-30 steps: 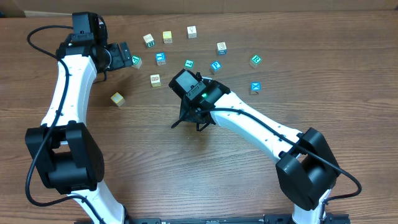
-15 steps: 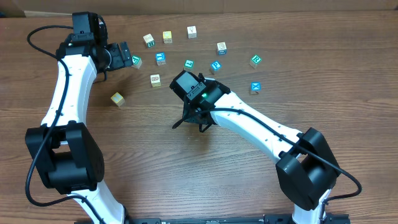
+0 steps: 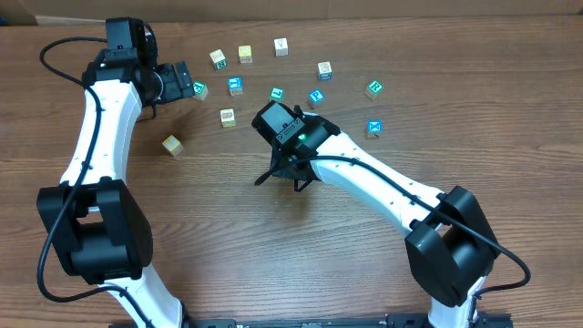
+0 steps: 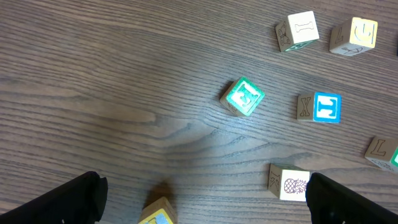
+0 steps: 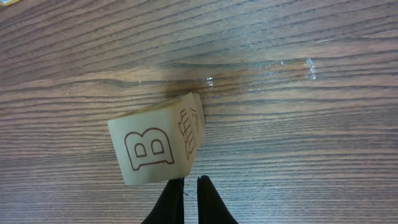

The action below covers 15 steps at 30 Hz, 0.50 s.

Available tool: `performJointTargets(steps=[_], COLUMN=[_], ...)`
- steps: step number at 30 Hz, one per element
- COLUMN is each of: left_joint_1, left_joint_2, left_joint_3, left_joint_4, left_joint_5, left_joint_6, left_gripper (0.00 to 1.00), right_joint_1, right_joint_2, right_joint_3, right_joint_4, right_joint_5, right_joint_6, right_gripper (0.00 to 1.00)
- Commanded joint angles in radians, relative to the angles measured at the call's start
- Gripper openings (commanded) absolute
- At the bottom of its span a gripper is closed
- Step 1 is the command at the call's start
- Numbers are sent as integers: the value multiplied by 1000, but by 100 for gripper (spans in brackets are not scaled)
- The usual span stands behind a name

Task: Form a tower

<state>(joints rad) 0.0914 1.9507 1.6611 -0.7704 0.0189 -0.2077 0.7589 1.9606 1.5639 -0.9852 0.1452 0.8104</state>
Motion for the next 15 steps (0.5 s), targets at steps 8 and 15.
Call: performJointTargets(steps=[8, 15], left_joint_1=[-6, -6], left_joint_2=[-28, -28], left_joint_3=[0, 0], left_joint_4=[3, 3], left_joint_5=[0, 0], left_joint_6=[-9, -9], left_gripper=[100, 100], right_joint_1=[-4, -4], right_joint_2=[-6, -8], right_joint_3=[-5, -2], right_joint_4=[-5, -19], right_joint_5=[24, 49], right_joint_6=[-33, -68], right_gripper=[4, 9])
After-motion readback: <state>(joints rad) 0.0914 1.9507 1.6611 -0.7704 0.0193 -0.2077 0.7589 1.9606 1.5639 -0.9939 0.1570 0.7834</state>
